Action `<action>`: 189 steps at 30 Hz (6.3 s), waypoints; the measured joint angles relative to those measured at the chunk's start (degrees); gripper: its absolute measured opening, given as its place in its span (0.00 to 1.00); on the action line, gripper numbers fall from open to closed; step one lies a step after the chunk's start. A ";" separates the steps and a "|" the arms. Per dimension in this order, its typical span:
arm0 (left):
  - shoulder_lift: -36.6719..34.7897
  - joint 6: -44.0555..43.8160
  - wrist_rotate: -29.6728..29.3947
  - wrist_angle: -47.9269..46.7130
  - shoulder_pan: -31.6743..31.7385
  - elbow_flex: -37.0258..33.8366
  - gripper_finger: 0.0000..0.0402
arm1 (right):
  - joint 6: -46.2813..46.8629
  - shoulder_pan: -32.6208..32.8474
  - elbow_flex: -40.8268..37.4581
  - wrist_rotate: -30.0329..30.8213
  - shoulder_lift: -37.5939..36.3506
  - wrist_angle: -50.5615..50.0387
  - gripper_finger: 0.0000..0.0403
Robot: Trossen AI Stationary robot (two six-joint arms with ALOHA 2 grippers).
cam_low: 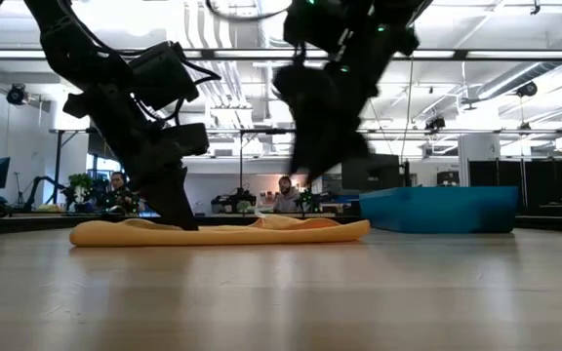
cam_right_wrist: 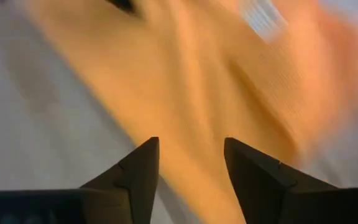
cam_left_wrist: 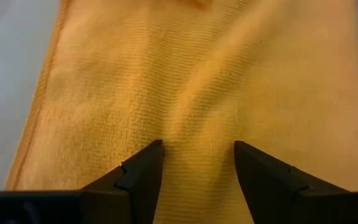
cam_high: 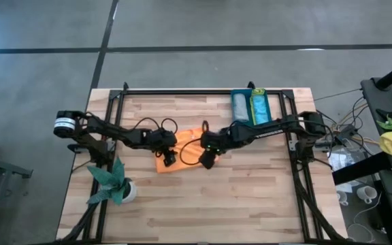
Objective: Roll microfiber towels into tight, uniform cylinder then place into a basket
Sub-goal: Roll the orange towel
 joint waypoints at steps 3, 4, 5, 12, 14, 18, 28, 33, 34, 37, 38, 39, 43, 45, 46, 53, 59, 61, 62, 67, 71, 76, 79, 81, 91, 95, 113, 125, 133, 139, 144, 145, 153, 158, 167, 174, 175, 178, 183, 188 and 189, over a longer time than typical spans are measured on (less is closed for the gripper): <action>-0.01 0.52 0.83 -0.17 -0.77 0.00 0.45 | -6.75 -1.17 -0.35 -2.92 2.44 6.98 0.43; -0.12 0.59 0.97 -0.55 -1.03 0.00 0.45 | -6.76 -1.88 -0.35 -3.13 3.42 7.43 0.42; -0.18 0.63 1.08 -1.03 -1.32 0.00 0.45 | -6.70 -2.72 -0.35 -3.23 4.53 6.97 0.41; -0.23 0.72 1.00 -1.58 -3.30 -0.22 0.45 | -6.35 -10.25 0.33 -3.53 9.07 6.61 0.31; -0.23 0.55 0.99 -1.64 -3.64 -0.24 0.45 | -5.57 -12.36 0.94 -0.73 8.61 6.40 0.30; -0.23 0.34 1.00 -1.68 -3.96 -0.31 0.45 | -4.03 -16.75 2.55 3.28 6.01 3.19 0.30; -0.63 0.37 0.38 -3.18 -3.97 -0.35 0.45 | -6.96 -23.06 3.31 -15.08 4.86 2.09 0.56; -0.87 0.55 -0.39 -3.50 -3.95 -0.37 0.45 | -7.20 -22.23 3.19 -12.98 6.44 2.62 0.68; -0.88 0.53 -0.47 -3.50 -3.95 -0.41 0.45 | -6.37 -22.25 3.16 -12.68 7.54 2.44 0.68; -0.91 0.74 -0.81 -3.48 -3.95 -0.42 0.45 | -4.99 -22.14 3.68 -12.20 10.83 2.41 0.65; -0.91 0.74 -0.89 -3.50 -3.95 -0.42 0.45 | -4.47 -22.07 4.47 -12.29 11.56 2.57 0.63; -0.91 0.74 -0.93 -3.47 -3.95 -0.42 0.45 | -3.73 -21.96 5.39 -12.26 12.44 2.78 0.61; -0.91 0.76 -1.04 -3.41 -3.95 -0.46 0.45 | -1.12 -21.71 8.90 -14.21 14.86 1.43 0.49; -0.91 0.79 -1.21 -3.39 -3.95 -0.46 0.45 | -0.72 -21.24 11.02 -14.77 15.99 0.43 0.41; -0.93 0.82 -1.22 -3.39 -3.94 -0.47 0.45 | -0.73 -21.00 11.91 -14.76 16.53 -0.42 0.37; -0.93 2.27 -1.53 -3.17 -3.88 -0.48 0.45 | -0.78 -20.21 16.40 -11.46 18.58 -6.90 0.07; -0.81 6.45 -2.70 -2.92 -3.82 0.48 0.45 | -3.91 -20.21 26.03 -3.32 18.45 -23.05 0.03; -0.42 8.54 -3.65 -1.67 -3.53 1.34 0.45 | -4.30 -20.62 29.33 -1.54 18.63 -27.00 0.02; -0.22 9.44 -4.05 -0.71 -3.32 1.65 0.45 | -4.32 -20.72 30.57 -1.16 19.03 -27.79 0.02; 1.15 9.13 -5.97 2.58 -1.86 2.07 0.45 | -3.05 -20.42 35.85 -1.78 23.10 -29.98 0.02; 1.19 7.80 -7.59 3.13 -1.59 2.03 0.45 | -2.10 -20.00 41.53 -1.83 28.54 -32.53 0.03; 0.98 7.76 -7.61 3.17 -1.59 2.08 0.45 | 2.25 -19.76 48.99 -1.85 33.14 -32.80 0.07; 0.82 7.26 -7.61 3.28 -1.59 2.10 0.45 | 3.57 -19.78 52.74 -2.79 35.04 -33.99 0.14; 0.82 6.39 -7.64 3.35 -1.59 2.08 0.45 | 4.38 -19.96 53.47 -3.60 35.52 -33.86 0.20; 0.82 6.29 -7.64 3.74 -1.59 2.05 0.45 | 7.09 -19.86 54.57 -15.58 35.54 -33.76 0.43; 0.82 6.27 -7.66 3.76 -1.59 2.05 0.45 | -0.19 -20.15 56.30 -15.55 35.54 -33.84 0.46; 0.82 4.72 -8.65 3.63 -1.59 1.67 0.45 | -44.03 -22.74 55.75 -6.94 31.52 -54.46 0.61; 0.77 4.62 -8.62 3.15 -1.59 1.11 0.45 | -58.63 -23.45 48.05 -9.67 31.33 -48.42 0.71; 0.75 4.76 -8.51 3.23 -1.59 0.87 0.45 | -43.80 -22.89 48.28 -10.00 31.30 -52.54 0.77; 0.75 4.79 -8.54 3.23 -1.60 0.87 0.45 | -39.86 -20.30 48.28 -7.66 31.12 -53.81 0.85; -0.35 4.83 -10.06 1.02 -1.59 0.83 0.45 | -36.10 -19.65 44.79 -7.34 27.51 -48.46 0.86; -0.59 4.84 -10.23 0.49 -1.59 0.84 0.45 | -35.46 -19.66 43.08 -7.32 25.94 -46.24 0.86; -1.04 4.76 -10.37 1.27 -1.30 -0.02 0.45 | -27.57 -18.81 20.92 -4.30 9.43 -30.28 0.85; -1.07 4.81 -10.37 2.51 -1.26 0.40 0.45 | -22.71 -16.50 7.85 -4.62 3.22 -23.36 0.90; -1.10 9.85 -2.93 -3.31 -1.82 -0.58 0.45 | -20.69 -16.19 9.90 -5.81 6.69 -20.29 0.93; -3.84 11.78 -2.40 -10.85 -3.16 -0.46 0.45 | -22.41 -15.54 15.54 -5.66 7.89 -19.98 0.93; -4.94 11.89 -2.25 -11.37 -3.20 -0.57 0.45 | -21.46 -15.67 15.62 -5.50 7.88 -20.02 0.93; -9.20 11.90 -2.35 -11.04 -3.18 -0.69 0.45 | -19.15 -16.27 15.38 -5.74 7.85 -20.19 0.93; -15.89 12.31 -3.96 -11.96 -3.14 -0.68 0.46 | -19.40 -15.94 14.62 -5.72 8.62 -19.90 0.93; -20.62 8.69 -6.44 -9.05 -3.04 -0.68 0.46 | -20.90 -13.78 11.74 -3.12 8.51 -17.91 0.93; -21.00 7.42 -6.96 -7.86 -2.99 -0.68 0.46 | -20.88 -13.36 10.59 -2.09 7.95 -16.30 0.93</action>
